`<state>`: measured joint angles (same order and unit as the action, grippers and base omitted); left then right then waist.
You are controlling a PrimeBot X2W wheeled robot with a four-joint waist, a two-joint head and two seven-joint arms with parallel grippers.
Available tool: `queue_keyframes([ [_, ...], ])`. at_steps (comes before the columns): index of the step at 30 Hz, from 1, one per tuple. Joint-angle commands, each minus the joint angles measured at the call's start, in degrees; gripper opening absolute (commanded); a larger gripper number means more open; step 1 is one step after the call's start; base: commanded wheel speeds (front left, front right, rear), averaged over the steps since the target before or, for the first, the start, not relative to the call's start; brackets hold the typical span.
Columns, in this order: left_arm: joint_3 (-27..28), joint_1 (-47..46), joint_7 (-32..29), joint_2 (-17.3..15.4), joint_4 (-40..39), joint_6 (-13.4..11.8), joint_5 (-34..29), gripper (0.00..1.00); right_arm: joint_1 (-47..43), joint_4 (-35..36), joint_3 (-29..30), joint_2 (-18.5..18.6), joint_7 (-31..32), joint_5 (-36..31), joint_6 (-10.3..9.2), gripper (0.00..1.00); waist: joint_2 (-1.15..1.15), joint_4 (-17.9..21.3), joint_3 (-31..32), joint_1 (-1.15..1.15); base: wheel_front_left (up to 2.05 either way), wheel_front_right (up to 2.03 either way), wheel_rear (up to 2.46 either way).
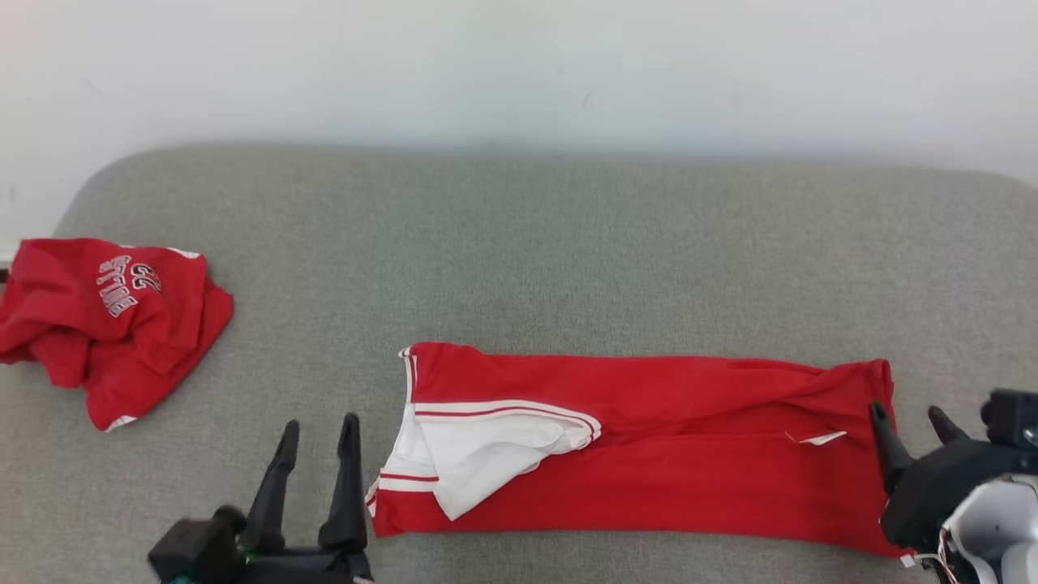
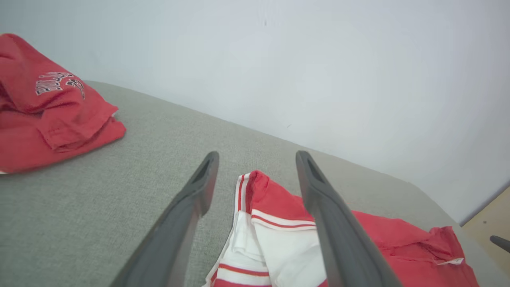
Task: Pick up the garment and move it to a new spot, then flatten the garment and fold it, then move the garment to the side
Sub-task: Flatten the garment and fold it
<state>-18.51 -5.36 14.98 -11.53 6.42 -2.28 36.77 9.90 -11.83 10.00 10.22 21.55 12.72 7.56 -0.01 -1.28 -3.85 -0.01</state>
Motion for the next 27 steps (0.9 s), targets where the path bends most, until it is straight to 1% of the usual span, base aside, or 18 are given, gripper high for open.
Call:
queue_keyframes([
  [1, 2.52, 2.67, 0.17, 1.71, -1.33, 1.02, -3.45, 1.0, -1.43, 1.11, 1.78, -1.54, -0.48, -0.22, -0.12, 1.0, 0.01, -0.24, 1.4, 0.01, 0.0, 0.0, 0.0],
  [3, 6.24, 4.6, 0.18, 4.09, -2.99, 2.75, -7.52, 1.0, -2.62, 2.15, 3.77, -3.25, -0.46, -0.78, -0.12, 1.0, 0.01, -0.31, 1.89, 0.01, 0.0, 0.0, 0.0],
  [6, 9.47, 7.08, 0.2, 6.04, -3.23, 5.1, -12.97, 1.0, -3.83, 2.84, 5.74, -4.98, -0.05, -1.11, -0.12, 1.0, 0.01, -0.35, 2.38, 0.01, 0.0, 0.0, 0.0],
  [9, 12.85, 8.82, 0.2, 7.46, -3.09, 5.97, -16.55, 1.0, -4.46, 2.62, 7.39, -6.06, -0.02, -1.38, -0.12, 1.0, 0.01, -0.37, 2.64, 0.01, 0.0, 0.0, 0.0],
  [14, 16.9, 10.52, 0.21, 8.41, -2.8, 6.72, -21.99, 1.0, -3.62, 0.39, 9.98, -7.1, -1.4, -1.54, -0.12, 1.0, 0.01, -0.22, 2.94, 0.01, 0.0, 0.0, 0.0],
  [21, 17.73, 10.61, 0.21, 8.62, -2.3, 7.84, -23.86, 1.0, 0.3, -4.17, 11.95, -7.28, -1.11, -1.69, -0.12, 1.0, 0.01, -0.31, 1.47, 0.01, 0.0, 0.0, 0.0],
  [27, 16.12, 8.9, 0.21, 8.63, -1.25, 8.43, -23.88, 1.0, 5.93, -9.3, 12.8, -6.77, 2.27, -3.95, -0.12, 1.0, 0.01, -0.94, -1.72, 0.01, 0.0, 0.0, 0.0],
])
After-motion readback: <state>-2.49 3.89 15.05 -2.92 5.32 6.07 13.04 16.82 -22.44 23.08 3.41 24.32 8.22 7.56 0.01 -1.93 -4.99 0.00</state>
